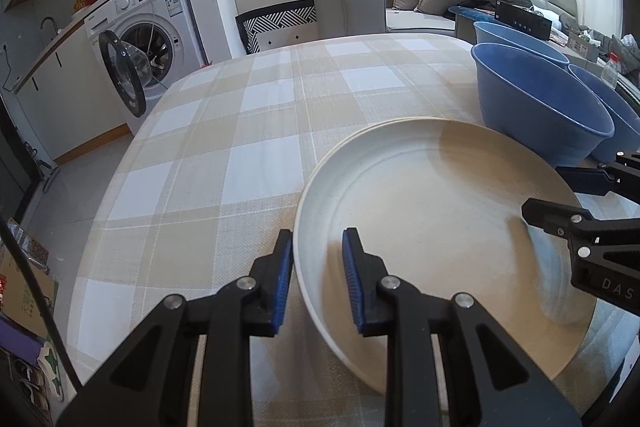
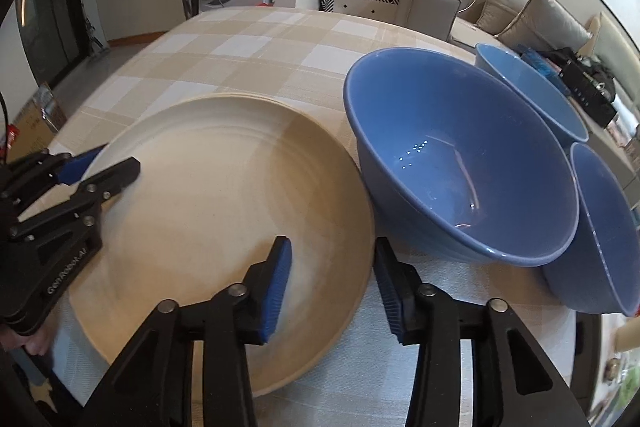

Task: Organize plates and bowls
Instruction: 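Open both tools to release the cream plate on the stack, then raise both open tools away from the plate stack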

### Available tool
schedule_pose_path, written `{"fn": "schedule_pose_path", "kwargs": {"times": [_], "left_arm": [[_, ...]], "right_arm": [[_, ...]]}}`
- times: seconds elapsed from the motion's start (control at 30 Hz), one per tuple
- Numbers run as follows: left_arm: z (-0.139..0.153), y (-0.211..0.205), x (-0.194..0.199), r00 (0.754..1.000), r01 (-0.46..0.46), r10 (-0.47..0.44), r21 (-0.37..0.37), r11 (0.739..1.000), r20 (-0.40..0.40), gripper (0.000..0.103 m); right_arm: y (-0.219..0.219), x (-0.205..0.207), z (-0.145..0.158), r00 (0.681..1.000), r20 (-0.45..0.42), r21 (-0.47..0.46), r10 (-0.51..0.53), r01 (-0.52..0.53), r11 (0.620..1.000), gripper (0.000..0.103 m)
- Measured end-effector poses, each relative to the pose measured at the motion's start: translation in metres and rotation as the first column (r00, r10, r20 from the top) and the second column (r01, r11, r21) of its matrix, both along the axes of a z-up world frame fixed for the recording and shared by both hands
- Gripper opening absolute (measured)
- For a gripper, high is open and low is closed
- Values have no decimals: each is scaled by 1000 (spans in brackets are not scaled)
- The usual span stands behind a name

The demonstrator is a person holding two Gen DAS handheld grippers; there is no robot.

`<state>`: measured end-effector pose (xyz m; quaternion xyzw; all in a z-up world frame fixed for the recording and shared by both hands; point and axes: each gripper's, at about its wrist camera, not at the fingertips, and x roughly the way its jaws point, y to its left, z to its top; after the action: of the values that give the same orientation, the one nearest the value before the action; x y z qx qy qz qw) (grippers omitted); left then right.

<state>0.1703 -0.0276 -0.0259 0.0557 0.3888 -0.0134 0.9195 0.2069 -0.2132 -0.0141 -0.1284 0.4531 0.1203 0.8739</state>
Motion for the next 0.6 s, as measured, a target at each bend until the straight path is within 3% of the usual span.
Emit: {"fn": "schedule_pose_path", "kwargs": {"times": [0.13,0.27,0.33,0.4,0.5,0.57,0.6], "left_arm": [[2,2,1,1000,7,-8,-11,1000,-12,45],[8,6,-3,1000,13,-13,-39,999,-8,54],[11,8,-5,1000,15,-15,-57,998,-7,54],[14,10,-6,1000,14,-14,-62,998,-9,55],[18,11,-9,1000,19,-20,-68,997,-10,60],[21,11,-12,1000,17,-17,-76,997,3,78],[24,11,-15,1000,13,-12,-85,996,18,81]], "right_arm": [[-2,-1,3,1000,3,18,-1,1,1000,48],[-3,-3,6,1000,5,31,-5,5,1000,53],[-4,-4,8,1000,9,42,-4,4,999,59],[-5,-6,11,1000,17,58,-2,1,998,73],[-6,-9,16,1000,23,85,2,-4,996,82],[-7,-12,19,1000,24,95,6,-8,995,84],[-7,-12,20,1000,22,94,9,-11,996,85]]}}
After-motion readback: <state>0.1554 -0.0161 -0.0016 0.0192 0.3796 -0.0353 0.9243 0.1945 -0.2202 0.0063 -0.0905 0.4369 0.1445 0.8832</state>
